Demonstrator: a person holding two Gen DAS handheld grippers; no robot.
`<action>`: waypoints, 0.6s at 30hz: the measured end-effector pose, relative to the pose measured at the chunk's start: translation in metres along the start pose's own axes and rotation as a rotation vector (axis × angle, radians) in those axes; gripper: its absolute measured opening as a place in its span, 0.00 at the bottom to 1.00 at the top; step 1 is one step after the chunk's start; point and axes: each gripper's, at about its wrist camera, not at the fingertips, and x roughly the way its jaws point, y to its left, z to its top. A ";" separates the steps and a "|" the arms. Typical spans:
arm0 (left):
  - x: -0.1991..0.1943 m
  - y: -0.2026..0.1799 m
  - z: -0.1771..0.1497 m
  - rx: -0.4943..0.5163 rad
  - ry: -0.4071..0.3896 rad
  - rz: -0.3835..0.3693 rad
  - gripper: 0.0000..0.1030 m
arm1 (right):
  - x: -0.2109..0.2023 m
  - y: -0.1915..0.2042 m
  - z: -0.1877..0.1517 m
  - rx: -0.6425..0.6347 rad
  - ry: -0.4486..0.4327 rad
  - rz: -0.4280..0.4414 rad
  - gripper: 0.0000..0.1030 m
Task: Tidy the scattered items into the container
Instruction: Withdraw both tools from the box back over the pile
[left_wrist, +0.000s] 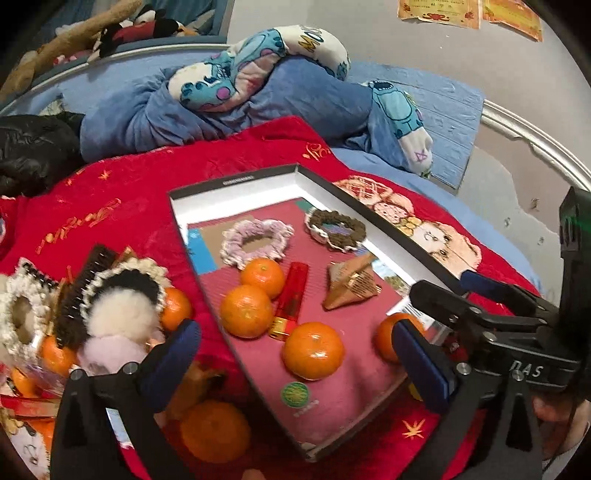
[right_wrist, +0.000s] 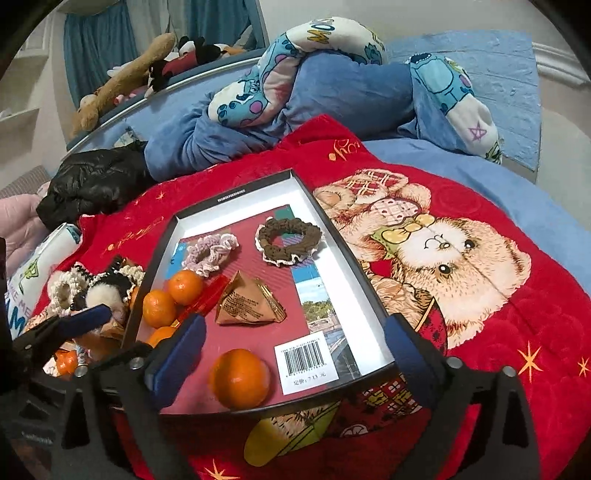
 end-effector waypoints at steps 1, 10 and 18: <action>-0.001 0.001 0.001 -0.001 -0.006 0.007 1.00 | 0.000 0.000 0.000 -0.002 -0.004 -0.013 1.00; -0.003 0.003 0.001 0.011 -0.014 0.043 1.00 | -0.004 -0.004 0.000 0.028 -0.017 -0.012 1.00; -0.016 0.009 -0.002 0.006 -0.024 0.068 1.00 | -0.010 0.001 0.005 0.074 -0.039 0.019 1.00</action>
